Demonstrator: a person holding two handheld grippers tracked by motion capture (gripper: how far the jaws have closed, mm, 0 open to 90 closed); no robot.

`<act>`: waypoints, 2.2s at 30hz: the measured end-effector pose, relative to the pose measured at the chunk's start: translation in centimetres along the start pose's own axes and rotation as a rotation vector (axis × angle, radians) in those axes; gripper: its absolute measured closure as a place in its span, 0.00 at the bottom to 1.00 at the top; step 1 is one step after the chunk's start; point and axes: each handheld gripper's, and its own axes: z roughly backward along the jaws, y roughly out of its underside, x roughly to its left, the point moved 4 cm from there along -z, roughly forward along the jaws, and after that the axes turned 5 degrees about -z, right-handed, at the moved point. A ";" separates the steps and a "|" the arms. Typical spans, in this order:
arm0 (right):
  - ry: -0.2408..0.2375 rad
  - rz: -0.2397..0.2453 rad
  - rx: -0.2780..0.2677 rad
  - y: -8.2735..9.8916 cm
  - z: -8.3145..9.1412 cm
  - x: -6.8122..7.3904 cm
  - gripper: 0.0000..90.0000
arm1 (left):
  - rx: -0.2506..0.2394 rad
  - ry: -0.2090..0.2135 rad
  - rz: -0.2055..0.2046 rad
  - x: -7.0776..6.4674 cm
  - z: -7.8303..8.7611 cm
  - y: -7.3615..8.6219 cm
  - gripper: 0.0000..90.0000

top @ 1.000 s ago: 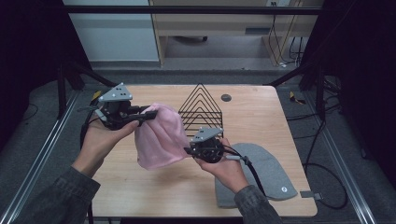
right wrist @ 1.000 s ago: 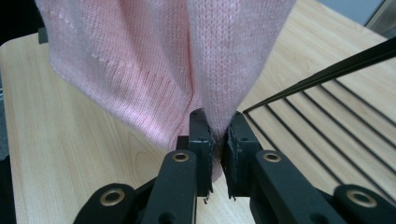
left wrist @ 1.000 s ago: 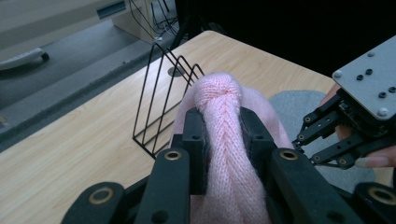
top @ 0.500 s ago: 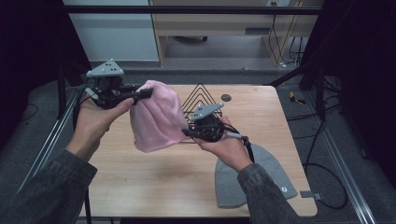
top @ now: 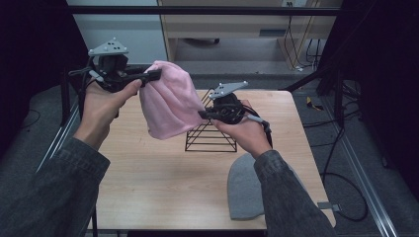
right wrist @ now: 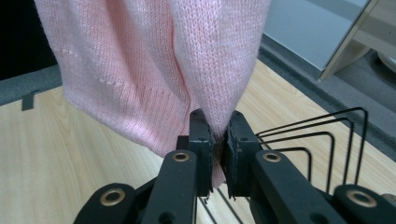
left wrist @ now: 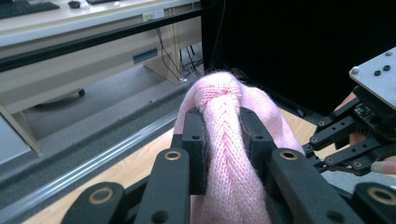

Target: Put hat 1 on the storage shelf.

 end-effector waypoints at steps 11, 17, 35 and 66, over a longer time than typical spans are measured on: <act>0.012 -0.019 -0.012 -0.3 -0.1 -1.2 0.92 | 0.006 -0.001 0.001 0.4 -1.0 -0.6 0.84; 0.017 -0.006 -0.012 -0.4 -0.3 -1.4 0.92 | -0.011 0.006 0.005 0.6 -1.6 -0.7 0.84; 0.118 -0.013 -0.013 0.7 -0.7 -5.3 0.92 | -0.022 0.020 -0.022 1.3 -6.1 -0.7 0.83; 0.152 -0.033 -0.044 4.5 -1.0 -6.4 0.93 | -0.017 0.054 -0.034 -0.3 -9.1 0.6 0.83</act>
